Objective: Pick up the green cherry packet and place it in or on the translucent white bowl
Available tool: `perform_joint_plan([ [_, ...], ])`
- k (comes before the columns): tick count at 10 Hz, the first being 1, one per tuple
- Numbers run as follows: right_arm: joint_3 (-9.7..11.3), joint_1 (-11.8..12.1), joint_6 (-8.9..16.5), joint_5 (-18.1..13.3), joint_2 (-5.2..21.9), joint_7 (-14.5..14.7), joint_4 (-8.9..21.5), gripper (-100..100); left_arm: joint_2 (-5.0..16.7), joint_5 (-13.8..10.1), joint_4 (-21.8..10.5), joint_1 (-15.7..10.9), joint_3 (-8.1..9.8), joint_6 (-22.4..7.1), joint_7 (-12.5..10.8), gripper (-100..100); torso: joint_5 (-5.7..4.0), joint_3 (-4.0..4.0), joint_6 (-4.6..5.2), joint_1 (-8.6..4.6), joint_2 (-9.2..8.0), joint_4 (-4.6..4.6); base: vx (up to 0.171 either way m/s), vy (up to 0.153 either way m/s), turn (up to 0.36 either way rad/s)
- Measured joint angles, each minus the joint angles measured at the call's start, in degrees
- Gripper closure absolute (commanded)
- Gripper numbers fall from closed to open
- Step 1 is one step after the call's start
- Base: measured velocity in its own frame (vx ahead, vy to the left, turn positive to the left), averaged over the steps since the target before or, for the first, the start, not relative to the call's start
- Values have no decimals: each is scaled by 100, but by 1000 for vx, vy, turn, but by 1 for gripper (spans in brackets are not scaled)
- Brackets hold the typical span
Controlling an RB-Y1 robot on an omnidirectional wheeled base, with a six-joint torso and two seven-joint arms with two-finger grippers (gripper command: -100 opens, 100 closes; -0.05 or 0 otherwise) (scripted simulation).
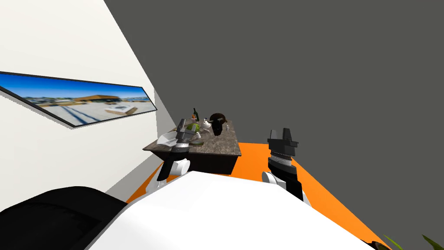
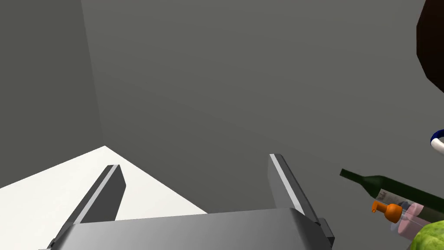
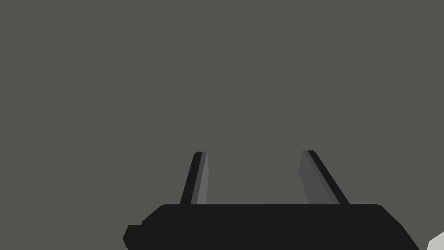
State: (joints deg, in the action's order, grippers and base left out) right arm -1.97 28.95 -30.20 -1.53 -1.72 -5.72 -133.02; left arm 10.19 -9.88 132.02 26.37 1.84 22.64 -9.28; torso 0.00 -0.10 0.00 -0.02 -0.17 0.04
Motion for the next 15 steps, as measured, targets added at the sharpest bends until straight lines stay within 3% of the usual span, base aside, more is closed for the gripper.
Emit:
perform_joint_plan([
  [8,0,0,0,0,0,0,0,0,637,-670,-739,-468,323,-1200,-102,-100,0,0,1,-1,0,0,-44,-13,-49],
  [15,0,0,0,0,0,0,0,0,989,-1124,-1293,-802,511,-2204,-148,-100,0,2,-2,1,4,-1,-36,-11,-45],
])
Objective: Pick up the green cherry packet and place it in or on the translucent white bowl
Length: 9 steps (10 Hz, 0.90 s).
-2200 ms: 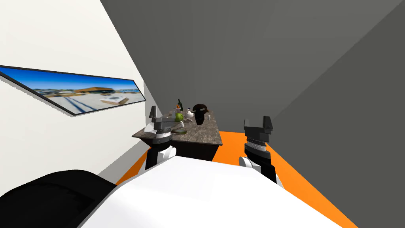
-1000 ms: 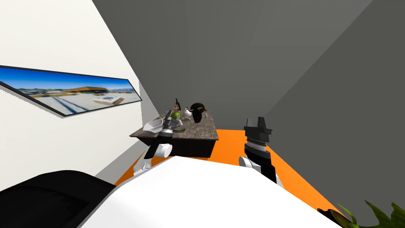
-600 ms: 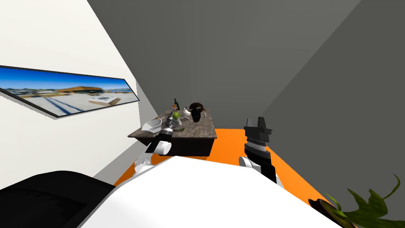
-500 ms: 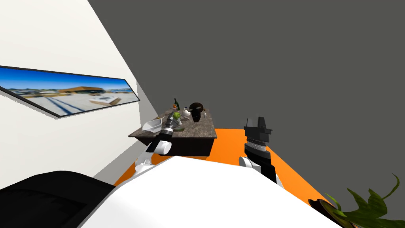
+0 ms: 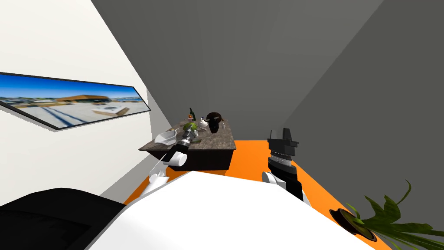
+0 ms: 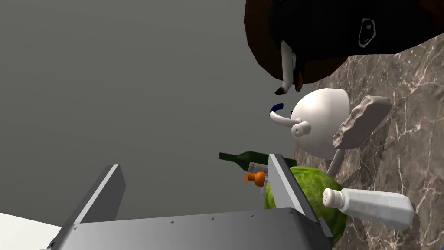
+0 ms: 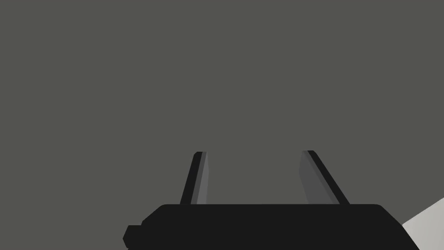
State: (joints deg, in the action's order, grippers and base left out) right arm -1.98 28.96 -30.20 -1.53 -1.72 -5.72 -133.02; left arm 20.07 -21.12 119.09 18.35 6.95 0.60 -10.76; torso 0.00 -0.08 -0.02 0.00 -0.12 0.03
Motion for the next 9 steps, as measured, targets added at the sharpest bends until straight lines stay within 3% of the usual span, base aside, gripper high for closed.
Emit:
perform_joint_plan([
  [3,0,-1,0,0,0,0,0,0,263,-297,-313,-240,163,-532,-59,-100,0,-2,2,0,-5,1,-45,-9,-57],
  [4,0,0,0,0,0,0,0,0,275,-339,-352,-248,174,-719,-52,-100,0,-2,0,0,-3,1,-36,-11,-77],
  [7,0,0,0,0,0,0,0,0,581,-632,-817,-491,245,-1160,-88,-100,1,0,2,1,-1,0,-37,-5,-56],
  [9,0,0,0,0,0,0,0,0,760,-803,-944,-543,310,-1494,-116,-100,1,0,1,2,-1,0,-33,-1,-64],
])
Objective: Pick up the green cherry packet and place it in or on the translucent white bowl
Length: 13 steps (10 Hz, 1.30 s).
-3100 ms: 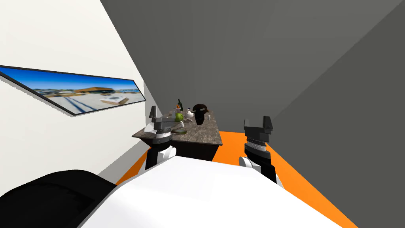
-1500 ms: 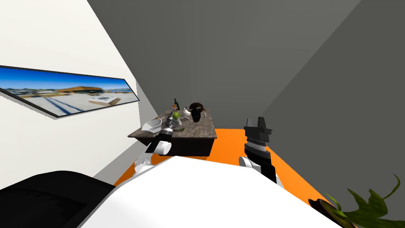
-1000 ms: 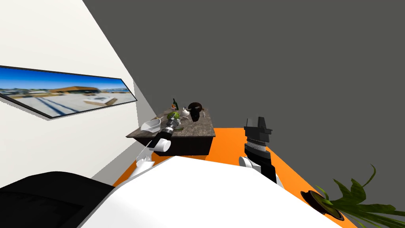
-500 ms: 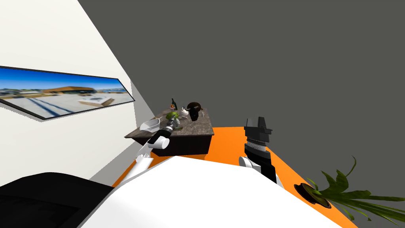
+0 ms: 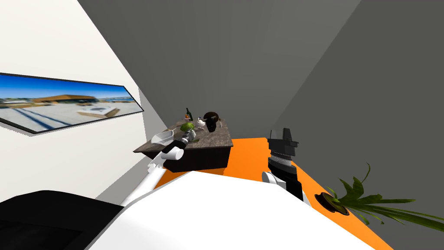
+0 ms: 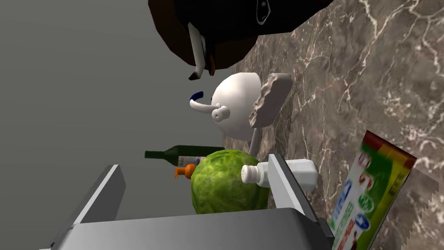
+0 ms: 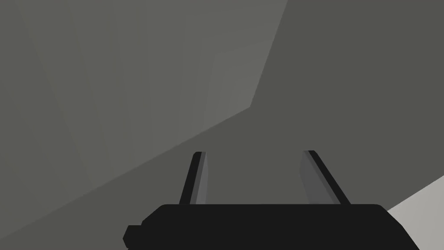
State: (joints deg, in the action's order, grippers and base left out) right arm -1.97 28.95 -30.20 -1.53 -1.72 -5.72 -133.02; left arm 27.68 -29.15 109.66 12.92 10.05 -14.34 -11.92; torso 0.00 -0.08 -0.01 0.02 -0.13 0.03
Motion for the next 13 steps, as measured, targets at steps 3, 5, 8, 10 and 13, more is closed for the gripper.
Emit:
perform_joint_plan([
  [3,0,1,0,0,0,0,0,0,190,-171,-235,-121,35,-514,-9,-100,1,3,-2,3,5,-1,-25,2,-66],
  [5,0,1,0,0,0,0,0,0,436,-363,-500,-245,44,-777,-31,-100,1,4,-1,4,8,-1,-21,7,-70],
  [8,0,0,0,0,0,0,0,0,724,-568,-793,-421,63,-1271,-55,-100,1,5,-1,4,9,-2,-15,5,-59],
  [10,0,1,0,0,0,0,0,0,906,-699,-935,-495,77,-1552,-73,-100,1,5,-1,5,9,-2,-21,9,-105],
  [13,0,1,0,0,0,0,0,0,1250,-968,-1243,-645,82,-2018,-99,-100,1,5,-1,4,9,-2,-16,7,-59],
])
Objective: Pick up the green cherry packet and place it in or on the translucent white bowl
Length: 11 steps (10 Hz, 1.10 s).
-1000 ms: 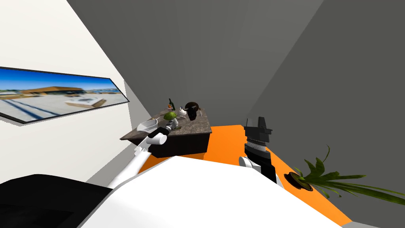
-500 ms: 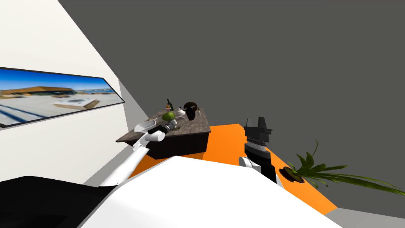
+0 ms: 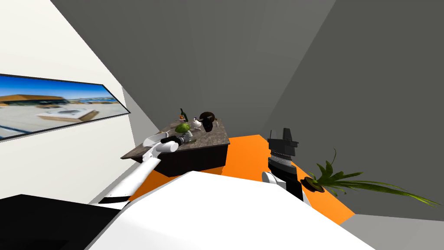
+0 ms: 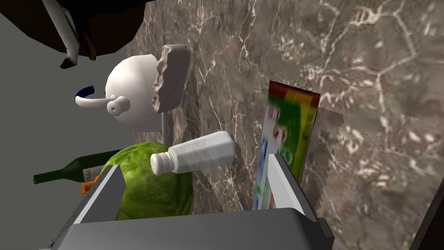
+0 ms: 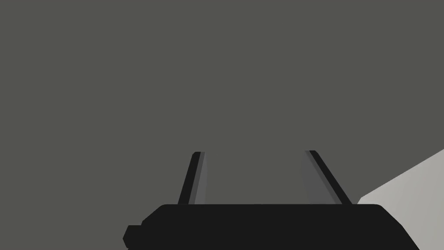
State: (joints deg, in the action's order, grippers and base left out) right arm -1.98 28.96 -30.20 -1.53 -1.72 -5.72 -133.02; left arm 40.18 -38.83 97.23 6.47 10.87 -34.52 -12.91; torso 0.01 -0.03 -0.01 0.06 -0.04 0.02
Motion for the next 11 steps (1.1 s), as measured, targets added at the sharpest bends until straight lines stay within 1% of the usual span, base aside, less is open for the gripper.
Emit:
perform_joint_plan([
  [1,0,0,0,0,0,0,0,0,55,-45,-51,-23,1,-138,-10,-100,0,0,-3,-1,0,0,-17,2,-84],
  [4,0,0,0,0,0,0,0,0,337,-292,-283,-136,11,-574,-27,-100,0,0,-1,-1,1,0,-13,5,-57],
  [7,0,1,0,0,0,0,0,0,529,-460,-449,-224,9,-945,-57,-100,0,1,-3,0,2,-1,-11,7,-70],
  [8,0,0,0,0,0,0,0,0,608,-547,-576,-279,-14,-1066,-47,-100,0,2,-1,0,3,-1,-7,7,-49],
  [10,0,0,0,0,0,0,0,0,776,-709,-694,-345,-10,-1328,-60,-100,0,3,0,1,5,-1,-4,10,-79],
  [11,0,1,0,0,0,0,0,0,824,-746,-708,-357,-8,-1458,-85,-100,1,3,-4,1,5,-1,0,11,-78],
])
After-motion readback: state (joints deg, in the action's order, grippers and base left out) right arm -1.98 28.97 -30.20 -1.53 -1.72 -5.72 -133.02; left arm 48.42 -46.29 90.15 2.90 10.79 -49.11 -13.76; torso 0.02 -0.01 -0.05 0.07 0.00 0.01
